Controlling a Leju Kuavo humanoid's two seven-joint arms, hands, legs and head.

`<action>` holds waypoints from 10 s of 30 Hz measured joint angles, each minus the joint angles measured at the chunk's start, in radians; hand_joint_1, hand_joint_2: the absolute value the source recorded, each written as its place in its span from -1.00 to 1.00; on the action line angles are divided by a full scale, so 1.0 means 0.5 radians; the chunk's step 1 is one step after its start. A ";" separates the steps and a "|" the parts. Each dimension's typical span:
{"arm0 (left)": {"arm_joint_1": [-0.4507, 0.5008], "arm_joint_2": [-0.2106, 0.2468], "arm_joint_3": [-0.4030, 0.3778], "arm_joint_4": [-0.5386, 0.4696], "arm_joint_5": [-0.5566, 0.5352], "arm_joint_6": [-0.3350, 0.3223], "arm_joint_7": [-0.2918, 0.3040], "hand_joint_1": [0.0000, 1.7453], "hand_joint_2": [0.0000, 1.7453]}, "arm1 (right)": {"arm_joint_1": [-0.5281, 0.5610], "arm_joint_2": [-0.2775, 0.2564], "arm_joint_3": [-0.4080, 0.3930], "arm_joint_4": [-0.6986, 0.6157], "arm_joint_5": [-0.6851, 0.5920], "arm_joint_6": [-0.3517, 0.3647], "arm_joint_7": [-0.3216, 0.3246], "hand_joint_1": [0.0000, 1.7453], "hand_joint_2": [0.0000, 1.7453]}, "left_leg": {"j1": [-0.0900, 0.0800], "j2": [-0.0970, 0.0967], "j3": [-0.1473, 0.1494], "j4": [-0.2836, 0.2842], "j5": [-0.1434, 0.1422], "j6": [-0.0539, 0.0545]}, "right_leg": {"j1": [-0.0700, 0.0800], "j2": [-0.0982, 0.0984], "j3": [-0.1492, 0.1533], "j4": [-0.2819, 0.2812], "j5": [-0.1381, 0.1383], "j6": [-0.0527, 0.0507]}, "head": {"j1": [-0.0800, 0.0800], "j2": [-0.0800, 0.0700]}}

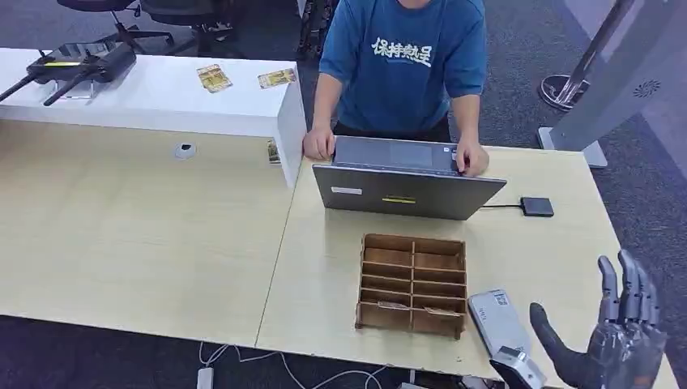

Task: Pass the card to the sensor for recognition and then transmit it.

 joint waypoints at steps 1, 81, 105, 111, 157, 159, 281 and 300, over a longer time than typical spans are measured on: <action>0.001 -0.002 0.000 0.000 0.006 0.000 0.000 -1.00 -1.00 | 0.017 0.000 0.000 -0.005 0.001 0.000 0.002 -1.00 1.00 | 0.000 0.000 0.000 0.000 0.000 0.000 | 0.000 0.000 0.000 0.000 0.000 0.000 | -0.001 0.000; 0.020 0.038 -0.101 0.000 0.183 -0.079 -0.005 -1.00 -1.00 | -0.239 0.120 0.728 0.589 -0.227 0.268 0.035 -1.00 1.00 | 0.000 0.001 0.001 0.000 -0.001 -0.001 | 0.000 0.001 0.001 0.001 -0.001 0.001 | 0.000 0.000; 0.020 0.054 -0.106 0.000 0.180 -0.081 0.006 -1.00 -1.00 | -0.308 0.093 0.734 0.643 0.034 0.401 0.220 -1.00 1.00 | 0.000 0.001 0.002 0.000 -0.001 -0.001 | 0.000 0.001 0.001 0.001 -0.001 0.001 | 0.000 0.000; 0.021 0.053 -0.106 0.000 0.198 -0.080 0.015 -1.00 -1.00 | -0.309 0.074 0.734 0.638 -0.004 0.519 0.269 -1.00 1.00 | 0.000 0.001 0.001 0.000 -0.001 -0.001 | 0.000 0.001 0.001 0.001 -0.001 0.001 | 0.000 0.000; 0.023 0.049 -0.106 0.000 0.233 -0.081 0.018 -1.00 -1.00 | -0.370 0.001 0.744 0.626 -0.076 0.632 0.273 -1.00 1.00 | 0.000 0.001 0.001 0.000 -0.001 -0.001 | 0.000 0.001 0.001 0.001 -0.001 0.001 | 0.000 0.000; 0.023 0.049 -0.106 0.000 0.233 -0.081 0.018 -1.00 -1.00 | -0.378 0.001 0.745 0.627 -0.072 0.650 0.278 -1.00 1.00 | 0.000 0.001 0.001 0.000 -0.001 -0.001 | 0.000 0.001 0.001 0.001 -0.001 0.001 | 0.000 0.000; 0.038 0.050 -0.106 0.000 0.275 -0.101 0.018 -1.00 -1.00 | -0.475 -0.204 0.914 0.570 -0.167 0.874 0.307 -0.58 1.00 | 0.000 0.001 0.001 0.000 -0.001 -0.001 | 0.000 0.001 0.002 0.001 -0.001 0.001 | 0.000 0.000; 0.040 0.050 -0.106 0.000 0.275 -0.104 0.018 -1.00 -1.00 | -0.493 -0.204 0.915 0.575 -0.168 0.868 0.306 0.88 1.00 | 0.000 0.001 0.002 0.000 -0.001 -0.001 | 0.000 0.001 0.002 0.001 -0.001 0.001 | 0.000 0.000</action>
